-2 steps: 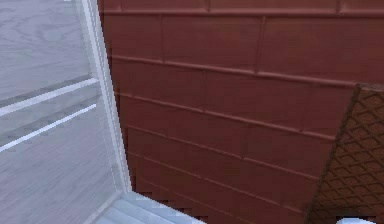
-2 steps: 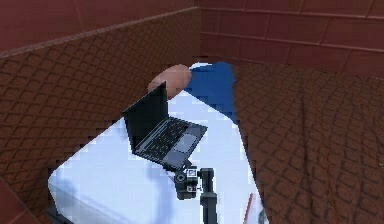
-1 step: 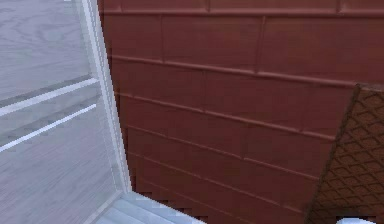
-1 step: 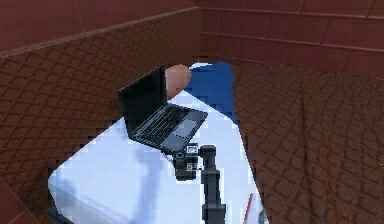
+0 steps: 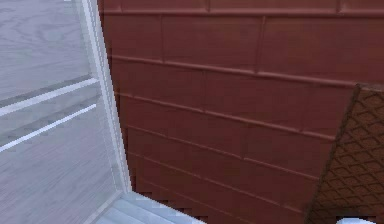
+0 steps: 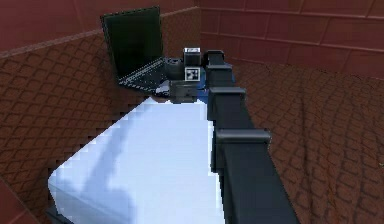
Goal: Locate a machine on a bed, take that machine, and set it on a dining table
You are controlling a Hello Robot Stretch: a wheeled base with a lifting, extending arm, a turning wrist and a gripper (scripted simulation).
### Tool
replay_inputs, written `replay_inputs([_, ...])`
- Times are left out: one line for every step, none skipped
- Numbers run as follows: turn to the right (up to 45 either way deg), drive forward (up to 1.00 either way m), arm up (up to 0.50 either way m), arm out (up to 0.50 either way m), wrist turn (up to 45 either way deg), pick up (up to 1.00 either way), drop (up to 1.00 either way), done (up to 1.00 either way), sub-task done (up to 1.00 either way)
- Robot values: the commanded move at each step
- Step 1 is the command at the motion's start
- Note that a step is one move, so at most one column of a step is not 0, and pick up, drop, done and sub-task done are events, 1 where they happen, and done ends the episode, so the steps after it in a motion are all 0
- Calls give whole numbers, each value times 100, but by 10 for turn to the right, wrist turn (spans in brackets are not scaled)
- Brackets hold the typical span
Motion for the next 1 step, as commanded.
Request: replay_inputs([0,0,0,0,-450,0,0,0,0])
